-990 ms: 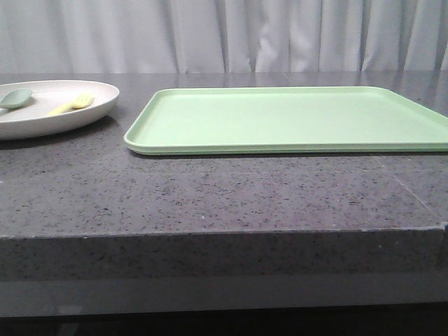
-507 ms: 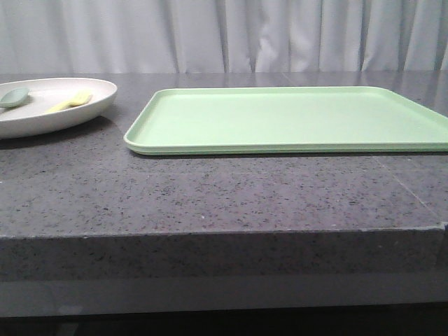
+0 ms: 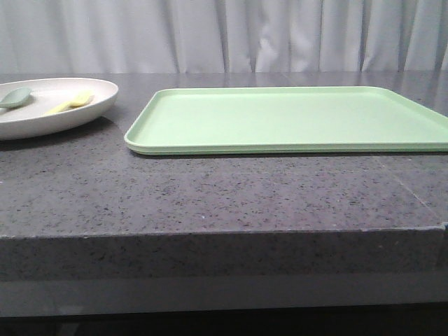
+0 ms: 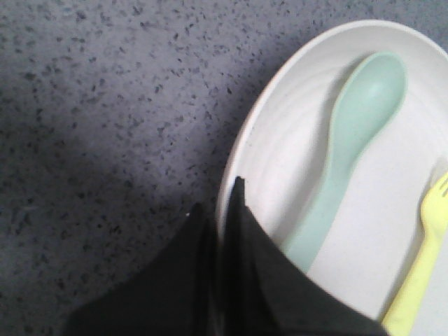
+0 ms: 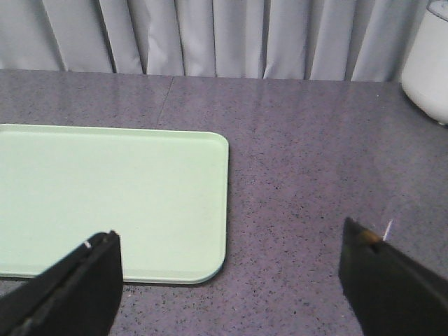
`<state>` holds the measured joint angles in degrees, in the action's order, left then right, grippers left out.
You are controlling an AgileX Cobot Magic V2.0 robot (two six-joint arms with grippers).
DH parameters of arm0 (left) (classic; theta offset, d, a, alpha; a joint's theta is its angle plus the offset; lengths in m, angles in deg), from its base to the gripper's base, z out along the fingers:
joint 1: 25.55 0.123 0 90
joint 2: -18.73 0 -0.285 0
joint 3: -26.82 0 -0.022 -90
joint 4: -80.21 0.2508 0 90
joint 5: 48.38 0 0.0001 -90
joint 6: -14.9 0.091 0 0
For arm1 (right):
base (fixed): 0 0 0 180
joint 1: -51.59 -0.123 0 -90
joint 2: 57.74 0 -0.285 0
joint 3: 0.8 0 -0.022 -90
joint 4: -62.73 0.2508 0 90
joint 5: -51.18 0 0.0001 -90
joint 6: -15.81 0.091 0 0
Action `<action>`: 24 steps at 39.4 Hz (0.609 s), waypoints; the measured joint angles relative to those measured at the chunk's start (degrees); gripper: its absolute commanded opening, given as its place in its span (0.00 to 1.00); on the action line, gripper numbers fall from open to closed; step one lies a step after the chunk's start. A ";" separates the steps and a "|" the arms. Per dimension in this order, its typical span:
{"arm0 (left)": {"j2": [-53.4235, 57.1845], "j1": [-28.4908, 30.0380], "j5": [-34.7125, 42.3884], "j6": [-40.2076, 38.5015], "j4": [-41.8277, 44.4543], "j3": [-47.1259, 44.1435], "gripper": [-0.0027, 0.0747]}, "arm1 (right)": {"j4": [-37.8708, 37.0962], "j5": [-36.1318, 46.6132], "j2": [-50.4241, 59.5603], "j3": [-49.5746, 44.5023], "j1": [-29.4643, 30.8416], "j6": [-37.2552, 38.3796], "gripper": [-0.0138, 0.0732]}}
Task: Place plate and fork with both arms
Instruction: 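Grip the plate rim with the left gripper and lift it, then carry the plate with the left gripper onto the green tray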
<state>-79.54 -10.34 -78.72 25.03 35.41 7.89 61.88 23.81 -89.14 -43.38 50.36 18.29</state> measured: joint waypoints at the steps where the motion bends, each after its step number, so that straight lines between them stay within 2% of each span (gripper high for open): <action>1: 0.35 0.00 -0.11 0.14 0.08 0.00 0.01 | 0.00 0.00 0.00 0.00 0.00 0.00 0.90; 6: 2.59 -1.02 -0.52 0.46 0.62 0.00 0.01 | 0.00 0.00 0.00 0.00 0.00 0.00 0.90; 14: 6.10 -5.88 -0.63 0.53 0.65 0.28 0.01 | 0.00 0.00 0.00 0.00 0.00 0.00 0.90; 24: 6.13 -16.61 -1.96 0.12 0.87 6.06 0.01 | 0.00 0.00 0.00 0.00 0.00 0.00 0.90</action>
<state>-73.41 -26.95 -80.67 25.15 36.27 13.96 61.88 23.81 -89.14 -43.38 50.36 18.29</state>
